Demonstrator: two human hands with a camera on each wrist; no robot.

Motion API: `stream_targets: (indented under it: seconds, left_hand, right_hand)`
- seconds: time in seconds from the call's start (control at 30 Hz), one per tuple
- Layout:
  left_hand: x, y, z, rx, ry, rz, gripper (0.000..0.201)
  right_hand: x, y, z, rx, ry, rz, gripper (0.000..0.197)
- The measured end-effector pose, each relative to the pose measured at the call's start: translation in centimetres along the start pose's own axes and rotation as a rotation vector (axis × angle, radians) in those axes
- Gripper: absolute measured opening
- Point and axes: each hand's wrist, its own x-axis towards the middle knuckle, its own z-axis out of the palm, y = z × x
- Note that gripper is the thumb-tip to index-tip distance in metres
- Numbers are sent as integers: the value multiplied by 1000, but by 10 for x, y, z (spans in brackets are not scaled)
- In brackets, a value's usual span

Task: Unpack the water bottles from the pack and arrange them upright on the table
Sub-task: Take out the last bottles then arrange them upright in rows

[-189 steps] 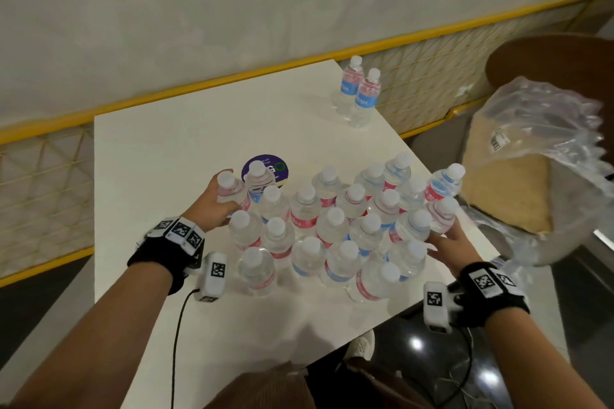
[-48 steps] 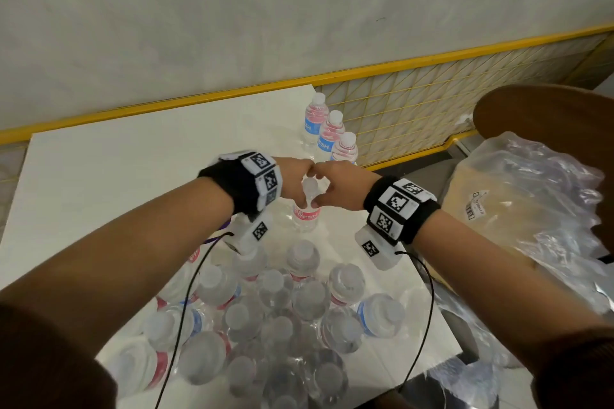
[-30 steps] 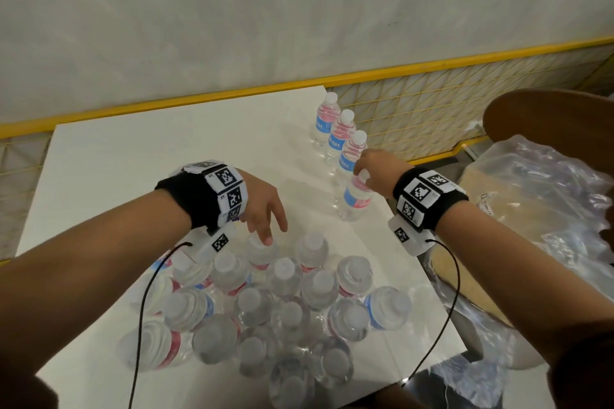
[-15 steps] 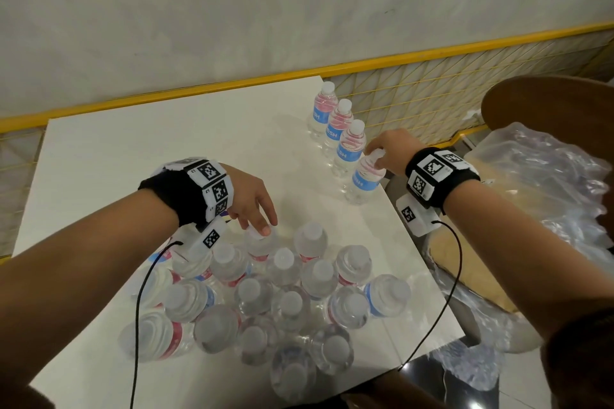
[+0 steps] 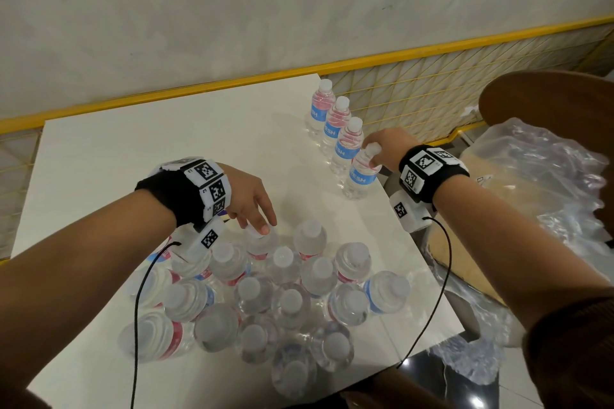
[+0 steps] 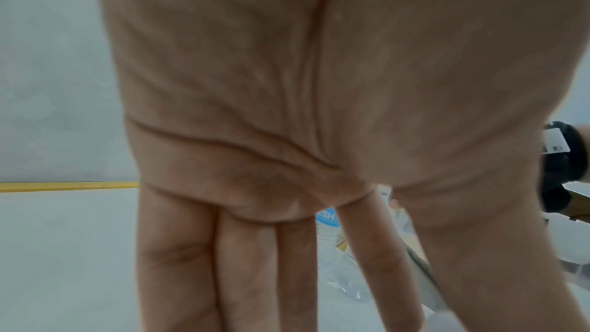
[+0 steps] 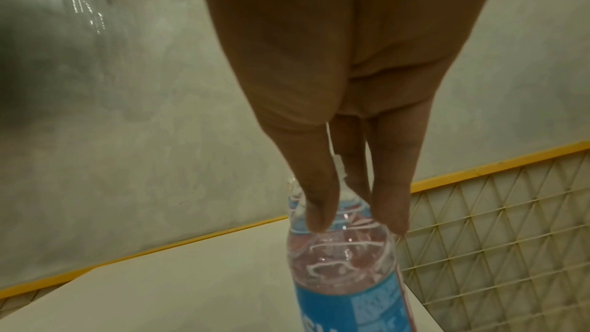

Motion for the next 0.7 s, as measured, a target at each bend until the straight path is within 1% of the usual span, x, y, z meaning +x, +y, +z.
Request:
stream_targets:
  seconds: [0.1, 0.43, 0.53, 0.57, 0.63, 0.67, 0.7]
  left_hand:
    - [0, 0, 0, -10, 12, 1, 32]
    - [3, -5, 2, -27, 35, 15, 26]
    - [4, -5, 2, -29, 26, 24, 23]
    - [3, -4, 2, -25, 22, 28, 21]
    - [3, -4, 2, -18, 16, 36, 18]
    - [2, -3, 2, -19, 12, 42, 16]
    - [2, -3, 3, -18, 8, 45, 15]
  right_hand:
    - [3, -1, -2, -17, 10, -12, 39]
    - [14, -3, -2, 14, 35, 26, 43]
    - [10, -4, -1, 64, 48, 60, 49]
    - [5, -4, 0, 98, 71, 73, 55]
    - [-7, -8, 2, 156, 179, 58, 62]
    - [-15, -13, 3, 181, 233, 14, 61]
    - [-25, -19, 4, 206, 250, -49, 56]
